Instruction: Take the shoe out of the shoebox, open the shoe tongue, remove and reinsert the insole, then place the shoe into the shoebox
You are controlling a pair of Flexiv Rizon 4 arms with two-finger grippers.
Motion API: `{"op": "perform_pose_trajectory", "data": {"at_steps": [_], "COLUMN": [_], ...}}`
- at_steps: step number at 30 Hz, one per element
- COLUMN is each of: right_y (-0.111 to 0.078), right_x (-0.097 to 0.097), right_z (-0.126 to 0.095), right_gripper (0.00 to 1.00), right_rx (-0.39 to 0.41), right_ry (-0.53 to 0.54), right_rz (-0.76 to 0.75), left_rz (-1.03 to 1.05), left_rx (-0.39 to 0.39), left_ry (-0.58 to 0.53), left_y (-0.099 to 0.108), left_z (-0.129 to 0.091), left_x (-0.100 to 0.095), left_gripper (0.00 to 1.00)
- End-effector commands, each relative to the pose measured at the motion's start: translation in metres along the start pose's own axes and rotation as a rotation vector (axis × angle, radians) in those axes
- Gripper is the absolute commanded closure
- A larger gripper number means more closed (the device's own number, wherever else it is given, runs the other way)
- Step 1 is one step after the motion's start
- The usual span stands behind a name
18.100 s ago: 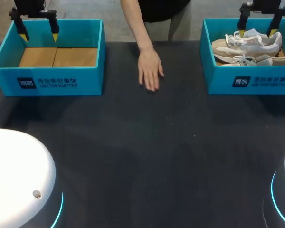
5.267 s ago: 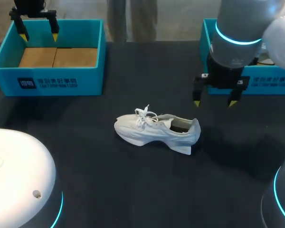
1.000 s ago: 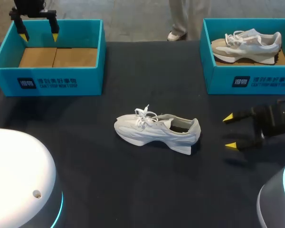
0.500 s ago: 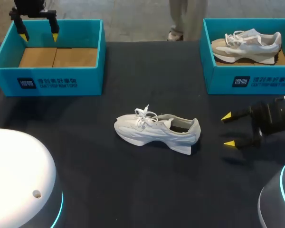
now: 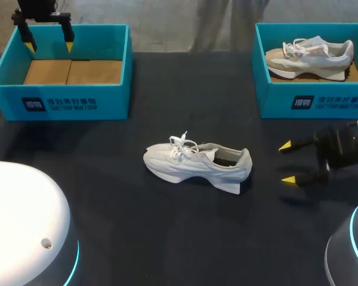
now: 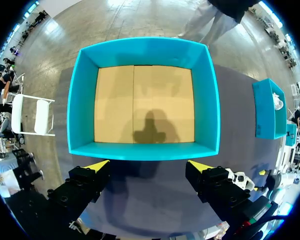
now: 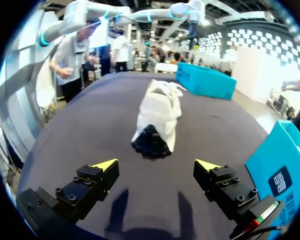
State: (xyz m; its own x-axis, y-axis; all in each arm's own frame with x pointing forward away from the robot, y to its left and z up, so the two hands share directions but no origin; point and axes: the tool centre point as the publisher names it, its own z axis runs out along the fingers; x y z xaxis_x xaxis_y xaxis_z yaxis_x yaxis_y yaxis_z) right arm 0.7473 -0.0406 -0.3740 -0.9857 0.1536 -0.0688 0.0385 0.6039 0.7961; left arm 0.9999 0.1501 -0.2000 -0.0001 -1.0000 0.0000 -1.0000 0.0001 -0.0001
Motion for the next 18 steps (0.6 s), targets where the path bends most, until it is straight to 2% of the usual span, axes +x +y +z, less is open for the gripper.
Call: {"op": "perform_pose_trajectory", "data": {"at_steps": [1,10,18], "right_y": [0.004,0.008,0.013], "right_x": [0.006,0.004,0.008], "right_z": [0.015,0.033,0.046], "right_gripper": [0.00,0.00,0.00], "right_rx": [-0.004,-0.002,0.003], "right_ry": [-0.081,-0.198,-0.290], "right_rz": [0.021,0.052,0.155], "left_rz": [0.000,0.000,0.000], "left_rx": [0.000,0.000,0.000], "left_ry": [0.000,0.000,0.000], "left_y": [0.000,0.000,0.000], "left_z": [0.000,0.000,0.000], "left_x": [0.000,0.000,0.000], "left_gripper": [0.00,0.00,0.00]}}
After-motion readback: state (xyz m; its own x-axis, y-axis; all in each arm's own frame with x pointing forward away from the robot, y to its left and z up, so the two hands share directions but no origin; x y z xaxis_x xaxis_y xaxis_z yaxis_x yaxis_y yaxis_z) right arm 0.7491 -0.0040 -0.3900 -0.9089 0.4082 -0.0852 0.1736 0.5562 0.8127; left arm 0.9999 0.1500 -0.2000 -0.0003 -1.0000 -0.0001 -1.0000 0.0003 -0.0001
